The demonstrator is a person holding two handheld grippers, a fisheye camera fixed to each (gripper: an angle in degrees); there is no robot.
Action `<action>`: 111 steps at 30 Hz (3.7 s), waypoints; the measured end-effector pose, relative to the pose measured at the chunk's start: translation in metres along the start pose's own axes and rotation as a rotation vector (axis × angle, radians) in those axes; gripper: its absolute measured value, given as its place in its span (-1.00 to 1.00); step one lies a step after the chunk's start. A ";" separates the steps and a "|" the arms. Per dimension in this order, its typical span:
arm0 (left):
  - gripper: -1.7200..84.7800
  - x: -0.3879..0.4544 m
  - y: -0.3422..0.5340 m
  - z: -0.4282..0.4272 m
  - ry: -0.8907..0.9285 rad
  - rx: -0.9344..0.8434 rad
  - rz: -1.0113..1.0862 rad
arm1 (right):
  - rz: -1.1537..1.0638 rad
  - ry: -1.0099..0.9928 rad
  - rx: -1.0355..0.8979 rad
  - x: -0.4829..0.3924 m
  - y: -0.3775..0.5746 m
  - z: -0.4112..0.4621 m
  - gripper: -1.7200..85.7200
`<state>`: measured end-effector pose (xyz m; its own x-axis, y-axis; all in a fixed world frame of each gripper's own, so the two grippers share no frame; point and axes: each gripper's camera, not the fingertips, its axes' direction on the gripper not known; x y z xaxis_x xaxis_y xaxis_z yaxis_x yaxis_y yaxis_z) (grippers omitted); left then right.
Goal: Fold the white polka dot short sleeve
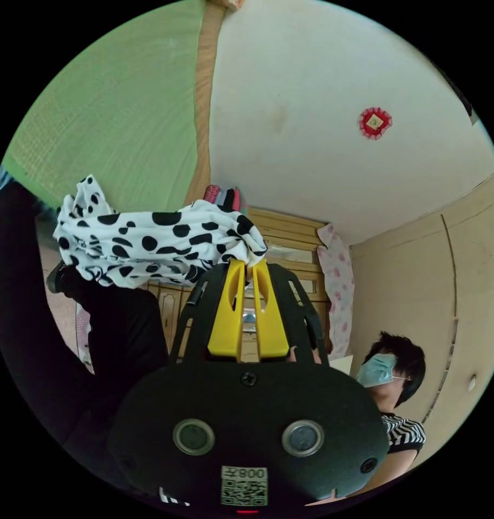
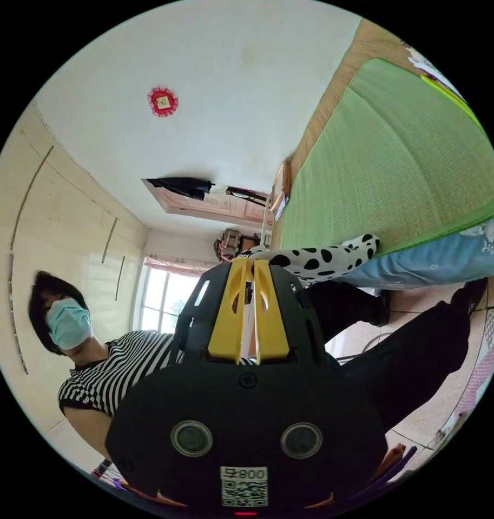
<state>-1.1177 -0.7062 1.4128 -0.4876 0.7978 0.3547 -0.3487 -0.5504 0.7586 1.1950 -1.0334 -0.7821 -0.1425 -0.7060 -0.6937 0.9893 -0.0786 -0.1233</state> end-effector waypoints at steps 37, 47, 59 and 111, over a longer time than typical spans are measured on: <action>-0.91 -0.161 -0.104 0.834 -0.277 -0.598 0.181 | 0.129 0.514 0.340 -0.180 -0.152 -0.532 -0.92; -0.91 -0.158 -0.080 0.926 -0.431 -0.717 0.454 | 0.066 0.619 0.266 -0.217 -0.130 -0.561 -0.92; -0.92 -0.252 -0.072 1.002 -0.531 -0.774 0.259 | 0.219 0.792 0.194 -0.183 -0.118 -0.571 -0.92; -0.96 -0.194 -0.251 1.110 -0.751 -0.714 0.741 | -0.209 1.312 0.227 -0.117 -0.030 -0.209 -0.96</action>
<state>-0.0472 -0.4495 1.7605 -0.2601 0.0579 0.9639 -0.6538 -0.7451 -0.1317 1.1754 -0.8016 -0.8458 -0.0898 0.5124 -0.8540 0.9105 -0.3052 -0.2789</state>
